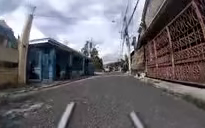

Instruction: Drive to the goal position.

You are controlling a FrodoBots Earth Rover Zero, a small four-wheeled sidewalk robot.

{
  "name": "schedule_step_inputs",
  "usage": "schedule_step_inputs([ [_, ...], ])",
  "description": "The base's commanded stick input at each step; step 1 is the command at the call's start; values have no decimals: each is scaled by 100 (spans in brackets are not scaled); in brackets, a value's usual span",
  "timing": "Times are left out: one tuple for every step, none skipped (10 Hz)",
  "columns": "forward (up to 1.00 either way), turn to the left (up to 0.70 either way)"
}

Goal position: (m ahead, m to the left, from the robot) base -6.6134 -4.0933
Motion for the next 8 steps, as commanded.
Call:
schedule_step_inputs([
  [0, 85],
  [0, 85],
  [0, 85],
  [0, 85],
  [0, 85],
  [0, 85],
  [0, 85],
  [0, 85],
])
